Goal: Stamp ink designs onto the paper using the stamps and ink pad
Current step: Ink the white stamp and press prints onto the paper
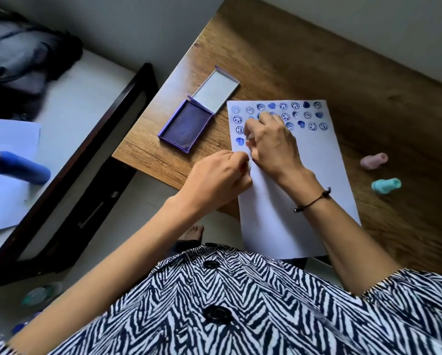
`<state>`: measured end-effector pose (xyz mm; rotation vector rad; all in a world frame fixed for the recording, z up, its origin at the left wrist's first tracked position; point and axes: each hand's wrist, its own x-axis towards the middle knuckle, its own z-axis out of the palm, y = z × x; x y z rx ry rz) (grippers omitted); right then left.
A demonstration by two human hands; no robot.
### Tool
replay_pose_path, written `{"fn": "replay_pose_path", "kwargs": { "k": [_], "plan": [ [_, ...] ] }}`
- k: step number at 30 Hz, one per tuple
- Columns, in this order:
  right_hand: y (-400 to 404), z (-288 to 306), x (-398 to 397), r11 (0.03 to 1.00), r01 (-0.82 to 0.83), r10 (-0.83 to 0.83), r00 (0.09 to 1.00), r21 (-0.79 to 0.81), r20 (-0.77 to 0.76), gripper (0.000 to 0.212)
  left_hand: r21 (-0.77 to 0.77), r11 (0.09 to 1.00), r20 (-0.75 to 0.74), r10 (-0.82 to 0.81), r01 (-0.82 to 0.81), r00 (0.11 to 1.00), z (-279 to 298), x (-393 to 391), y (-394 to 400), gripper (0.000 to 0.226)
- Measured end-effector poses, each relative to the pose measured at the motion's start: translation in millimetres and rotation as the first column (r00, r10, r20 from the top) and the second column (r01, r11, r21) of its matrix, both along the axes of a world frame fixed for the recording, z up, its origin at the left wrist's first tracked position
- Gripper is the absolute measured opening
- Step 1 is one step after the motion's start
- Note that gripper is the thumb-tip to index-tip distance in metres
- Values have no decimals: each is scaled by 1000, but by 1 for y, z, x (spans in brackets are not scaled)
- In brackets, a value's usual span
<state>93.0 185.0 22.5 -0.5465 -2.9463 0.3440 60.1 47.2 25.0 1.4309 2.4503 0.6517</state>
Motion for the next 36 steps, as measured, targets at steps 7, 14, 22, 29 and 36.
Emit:
{"fn": "replay_pose_path", "kwargs": {
  "k": [7, 14, 22, 29, 36],
  "plan": [
    [10, 21, 31, 841, 206, -357, 906, -501, -227, 9, 77, 997, 21, 13, -15, 1000, -2, -1, -2, 26],
    [-9, 24, 55, 543, 161, -471, 871, -824, -141, 9, 286, 939, 315, 96, -191, 944, -2, -2, -2, 22],
    [-33, 38, 58, 473, -16, -455, 852, -881, -260, 9, 325, 774, 909, -97, -543, 406, 6, 5, 1, 20],
    [-37, 38, 60, 637, 23, -425, 845, -770, -326, 7, 388, 769, 891, -171, -508, 421, 11, 7, 2, 25],
    [-39, 39, 63, 657, 45, -453, 821, -752, -347, 12, 393, 761, 886, -163, -517, 434, 15, 8, 8, 18]
  ]
}}
